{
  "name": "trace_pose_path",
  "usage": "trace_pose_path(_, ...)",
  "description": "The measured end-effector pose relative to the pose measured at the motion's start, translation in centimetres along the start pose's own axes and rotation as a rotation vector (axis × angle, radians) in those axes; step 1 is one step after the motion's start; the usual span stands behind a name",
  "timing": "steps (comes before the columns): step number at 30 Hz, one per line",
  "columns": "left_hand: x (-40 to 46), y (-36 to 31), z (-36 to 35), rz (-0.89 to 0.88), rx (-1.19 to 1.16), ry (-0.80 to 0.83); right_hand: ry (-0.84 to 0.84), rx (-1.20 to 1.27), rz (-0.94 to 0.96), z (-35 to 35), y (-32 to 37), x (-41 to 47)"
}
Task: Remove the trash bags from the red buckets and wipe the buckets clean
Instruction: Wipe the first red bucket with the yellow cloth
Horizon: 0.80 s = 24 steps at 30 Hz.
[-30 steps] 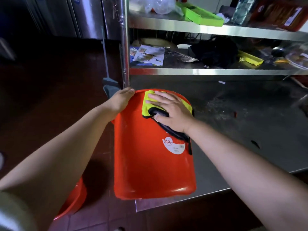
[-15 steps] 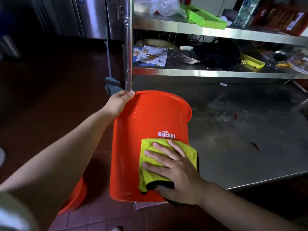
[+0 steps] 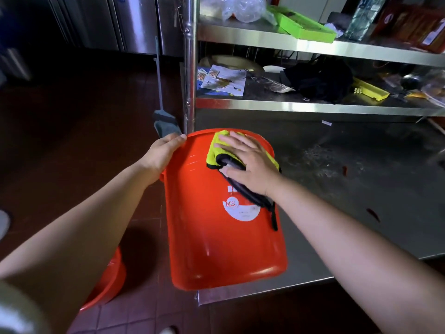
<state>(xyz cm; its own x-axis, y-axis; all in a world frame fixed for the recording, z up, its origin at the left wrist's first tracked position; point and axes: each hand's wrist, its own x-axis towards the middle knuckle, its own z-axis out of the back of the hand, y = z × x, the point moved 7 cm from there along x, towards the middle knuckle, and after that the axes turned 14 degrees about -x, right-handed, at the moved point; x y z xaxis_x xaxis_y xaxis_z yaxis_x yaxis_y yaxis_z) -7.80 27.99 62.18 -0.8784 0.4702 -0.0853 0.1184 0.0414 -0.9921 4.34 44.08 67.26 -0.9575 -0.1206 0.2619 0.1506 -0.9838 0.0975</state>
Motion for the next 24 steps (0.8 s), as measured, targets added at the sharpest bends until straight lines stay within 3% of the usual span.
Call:
trace_pose_path(8,-0.5,-0.9,0.6,0.012,0.007,-0.107,0.02,-0.089,0.083,-0.5,2.7,0.5)
trace_pose_path(14,0.4,-4.3,-3.4,-0.095,0.695,-0.072,-0.037,-0.211,0.205,-1.4,6.6,-1.1)
trace_pose_path(19,0.1,-4.4,-4.6,-0.111,0.695,-0.025,-0.047,-0.083,0.103,-0.8,3.9,-1.4)
trace_pose_path(24,0.2,-3.8,-3.8,-0.045,0.565,-0.017,-0.09,0.229,-0.138,-1.2,-0.6,-3.2)
